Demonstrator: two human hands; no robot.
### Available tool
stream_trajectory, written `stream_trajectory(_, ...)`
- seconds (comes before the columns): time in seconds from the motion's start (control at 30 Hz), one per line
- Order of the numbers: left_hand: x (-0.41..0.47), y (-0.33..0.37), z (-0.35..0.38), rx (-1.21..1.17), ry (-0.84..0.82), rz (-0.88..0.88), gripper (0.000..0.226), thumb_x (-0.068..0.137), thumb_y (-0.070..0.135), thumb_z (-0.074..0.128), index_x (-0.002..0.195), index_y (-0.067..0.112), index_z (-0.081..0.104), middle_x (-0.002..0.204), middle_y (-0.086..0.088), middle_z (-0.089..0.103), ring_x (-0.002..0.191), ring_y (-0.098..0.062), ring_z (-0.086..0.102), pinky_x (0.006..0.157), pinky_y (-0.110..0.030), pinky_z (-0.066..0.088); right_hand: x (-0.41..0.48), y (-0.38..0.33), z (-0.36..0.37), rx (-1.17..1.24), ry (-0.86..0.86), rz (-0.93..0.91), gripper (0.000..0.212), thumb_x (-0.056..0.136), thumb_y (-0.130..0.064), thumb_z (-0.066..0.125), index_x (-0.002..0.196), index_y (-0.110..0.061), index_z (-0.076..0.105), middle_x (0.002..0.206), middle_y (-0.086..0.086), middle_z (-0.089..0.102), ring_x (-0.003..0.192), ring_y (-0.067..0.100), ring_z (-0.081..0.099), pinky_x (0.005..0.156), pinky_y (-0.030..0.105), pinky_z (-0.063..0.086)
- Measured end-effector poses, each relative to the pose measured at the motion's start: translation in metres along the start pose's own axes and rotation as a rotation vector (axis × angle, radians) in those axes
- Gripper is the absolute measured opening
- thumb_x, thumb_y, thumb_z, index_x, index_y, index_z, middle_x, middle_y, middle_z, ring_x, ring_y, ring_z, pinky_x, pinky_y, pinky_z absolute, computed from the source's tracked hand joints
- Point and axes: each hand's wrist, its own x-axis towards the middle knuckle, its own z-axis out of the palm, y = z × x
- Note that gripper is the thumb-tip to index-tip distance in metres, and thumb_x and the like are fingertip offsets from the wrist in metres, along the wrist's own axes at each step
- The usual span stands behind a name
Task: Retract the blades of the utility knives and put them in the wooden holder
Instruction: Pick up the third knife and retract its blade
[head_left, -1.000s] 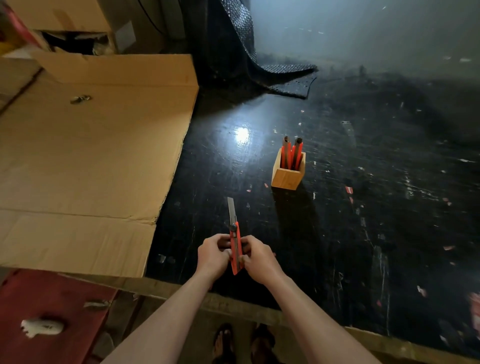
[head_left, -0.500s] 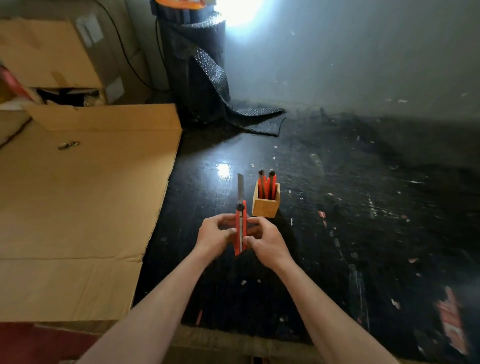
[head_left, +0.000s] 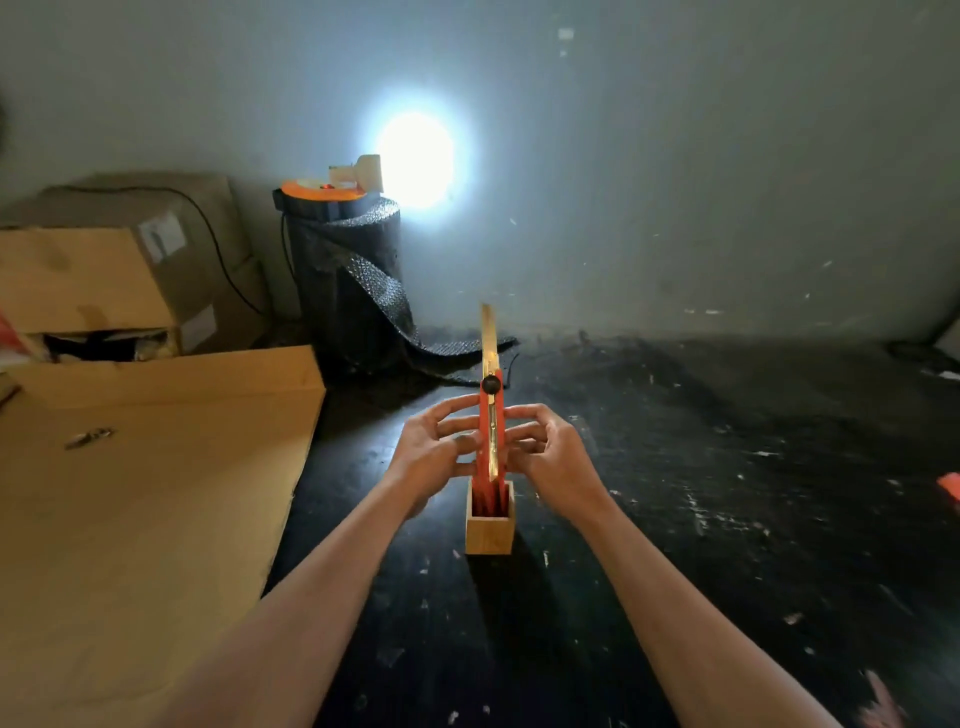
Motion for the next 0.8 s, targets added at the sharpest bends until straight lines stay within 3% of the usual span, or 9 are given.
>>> stream_trajectory(0.1,0.012,0.022,0.008,0.000,-0.005,0.058,0.045,0.090,-0.015,0.066,0.128,0.008,0.067,0.109,-0.019,0.078,0.086,-0.028,0.079,0.065,-0.040,0.065,0.015,-0.017,-0.010,-0.020,0.032,-0.010,0.040,0.089,-0.005,0.074,0.125,-0.015,0.059,0.097,0.001,0.076,0.084,0.010,0.076,0.072,0.026,0.062)
stream_trajectory(0.23,0.023,0.041,0.017,0.046,0.001,0.090,0.050,0.088,-0.022,0.062,0.129,0.006,0.066,0.100,-0.013,0.079,0.079,-0.023,0.079,0.060,-0.033,0.063,0.036,-0.032,-0.018,-0.145,0.108,-0.060,0.037,0.095,-0.016,0.069,0.129,-0.024,0.057,0.107,0.001,0.074,0.093,0.014,0.074,0.086,0.042,0.062)
stream_trajectory(0.33,0.026,0.049,0.021,0.056,-0.009,0.106,0.052,0.087,-0.027,0.058,0.128,0.004,0.066,0.085,-0.002,0.082,0.071,-0.017,0.079,0.055,-0.029,0.062,0.048,-0.044,-0.024,-0.246,0.156,-0.154,0.041,0.099,-0.015,0.062,0.137,-0.029,0.053,0.115,0.004,0.072,0.103,0.020,0.071,0.091,0.046,0.060)
stream_trajectory(0.57,0.032,0.055,0.019,0.042,-0.003,0.120,0.049,0.090,-0.027,0.054,0.133,-0.005,0.061,0.081,-0.001,0.080,0.066,-0.012,0.077,0.053,-0.026,0.060,0.063,-0.062,-0.029,-0.334,0.171,-0.240,0.026,0.098,-0.016,0.065,0.123,-0.021,0.065,0.107,0.005,0.074,0.101,0.019,0.070,0.089,0.043,0.061)
stream_trajectory(0.63,0.031,0.055,0.019,0.062,0.006,0.126,0.050,0.090,-0.026,0.055,0.134,-0.004,0.060,0.083,-0.002,0.079,0.066,-0.011,0.077,0.052,-0.025,0.060,0.066,-0.061,-0.029,-0.316,0.178,-0.239,0.022,0.096,-0.017,0.068,0.118,-0.020,0.066,0.105,0.002,0.074,0.098,0.016,0.070,0.086,0.038,0.062)
stream_trajectory(0.73,0.031,0.055,0.019,0.093,0.011,0.141,0.051,0.090,-0.027,0.055,0.135,-0.004,0.060,0.090,-0.012,0.078,0.066,-0.011,0.076,0.053,-0.024,0.060,0.068,-0.061,-0.029,-0.326,0.185,-0.257,0.018,0.094,-0.020,0.071,0.111,-0.021,0.065,0.101,-0.002,0.073,0.092,0.009,0.069,0.071,0.012,0.057)
stream_trajectory(0.8,0.033,0.056,0.020,0.117,0.013,0.162,0.049,0.090,-0.025,0.056,0.133,-0.004,0.062,0.103,-0.020,0.075,0.071,-0.016,0.075,0.055,-0.024,0.060,0.071,-0.063,-0.029,-0.335,0.190,-0.270,0.015,0.095,-0.020,0.069,0.110,-0.022,0.065,0.102,-0.001,0.072,0.092,0.012,0.069,0.070,0.013,0.058)
